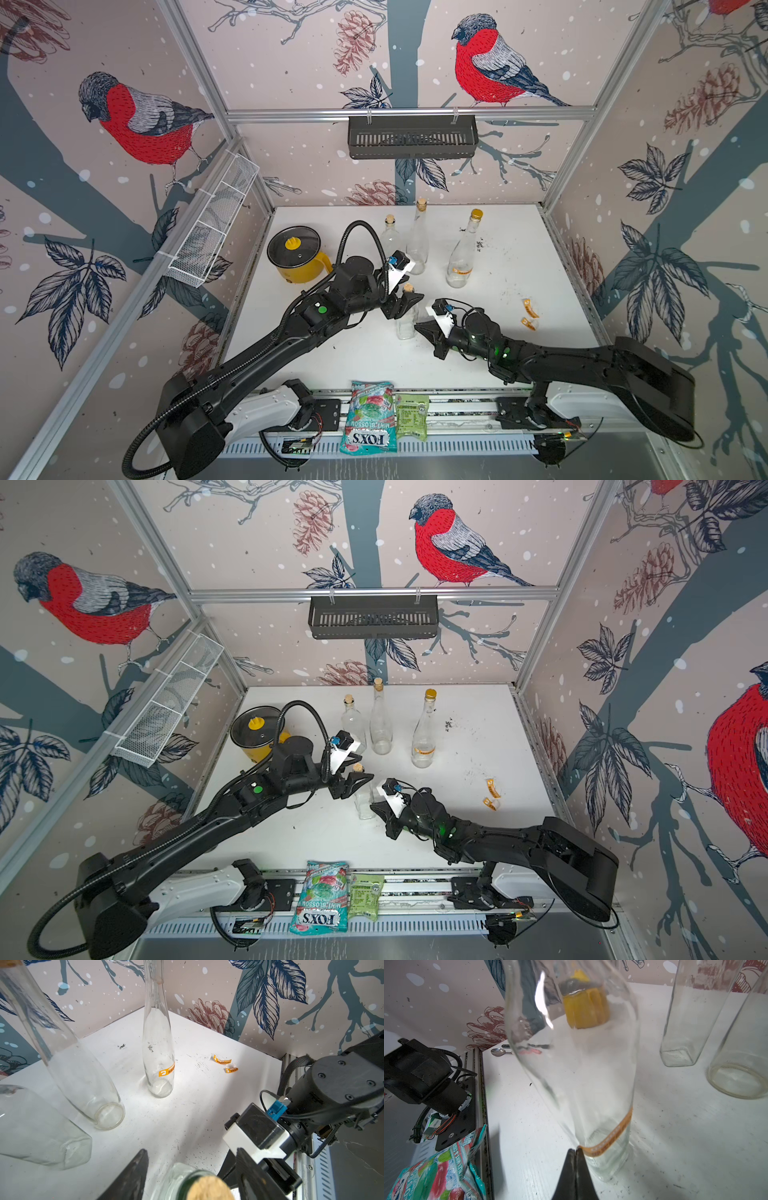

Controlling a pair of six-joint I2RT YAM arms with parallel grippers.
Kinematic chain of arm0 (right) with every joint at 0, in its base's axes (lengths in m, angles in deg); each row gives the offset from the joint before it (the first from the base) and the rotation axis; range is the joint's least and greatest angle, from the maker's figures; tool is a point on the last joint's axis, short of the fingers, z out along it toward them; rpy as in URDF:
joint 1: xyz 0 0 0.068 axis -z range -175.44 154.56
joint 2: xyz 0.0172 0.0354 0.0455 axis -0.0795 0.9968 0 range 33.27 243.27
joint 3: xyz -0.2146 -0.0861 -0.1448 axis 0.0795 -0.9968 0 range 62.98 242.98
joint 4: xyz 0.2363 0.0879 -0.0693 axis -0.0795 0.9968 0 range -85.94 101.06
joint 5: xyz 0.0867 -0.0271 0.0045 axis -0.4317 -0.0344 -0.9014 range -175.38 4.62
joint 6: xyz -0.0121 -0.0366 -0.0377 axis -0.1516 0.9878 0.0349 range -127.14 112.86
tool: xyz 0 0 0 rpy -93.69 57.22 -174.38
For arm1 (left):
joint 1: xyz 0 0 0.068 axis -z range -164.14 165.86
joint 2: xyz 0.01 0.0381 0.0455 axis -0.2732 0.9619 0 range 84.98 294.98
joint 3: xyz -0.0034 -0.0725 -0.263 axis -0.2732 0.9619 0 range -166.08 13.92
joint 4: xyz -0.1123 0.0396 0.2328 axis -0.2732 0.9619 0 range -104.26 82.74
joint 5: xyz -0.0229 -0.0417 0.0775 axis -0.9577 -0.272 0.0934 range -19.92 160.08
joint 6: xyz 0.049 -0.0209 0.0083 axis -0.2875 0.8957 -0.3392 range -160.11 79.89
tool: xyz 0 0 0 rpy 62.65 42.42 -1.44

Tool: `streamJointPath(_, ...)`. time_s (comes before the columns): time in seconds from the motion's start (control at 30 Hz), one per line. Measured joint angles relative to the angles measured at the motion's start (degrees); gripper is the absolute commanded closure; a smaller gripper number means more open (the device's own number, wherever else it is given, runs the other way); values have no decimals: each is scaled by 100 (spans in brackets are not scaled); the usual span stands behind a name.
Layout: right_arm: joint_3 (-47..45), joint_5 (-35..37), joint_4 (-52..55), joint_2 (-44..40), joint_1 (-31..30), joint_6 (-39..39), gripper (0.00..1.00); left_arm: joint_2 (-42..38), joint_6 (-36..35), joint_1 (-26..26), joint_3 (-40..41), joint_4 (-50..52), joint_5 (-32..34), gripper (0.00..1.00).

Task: Remove the label from the bottle
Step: Tear open the label from the bottle.

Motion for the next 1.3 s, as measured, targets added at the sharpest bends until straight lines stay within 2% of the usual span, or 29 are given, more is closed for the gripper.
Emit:
streamJointPath(0.3,-44,76,-173,52,-315,-20,98,-107,210,-2,223,-122,39,39)
streamJointPath(0.47,-57,195,-334,186,-470,-133,98,-70,240,-2,258,-203,-55,47)
streamJointPath(0.83,-57,363,-540,319,-566,-146,98,153,118,-7,260,-417,-199,78)
streamJointPath(1.0,-57,424,-501,267,-573,-144,99,223,79,-2,258,-531,-208,100)
streamJointPath(1.3,-107,490,-369,133,-570,-142,99,313,-129,114,175,-498,-157,100)
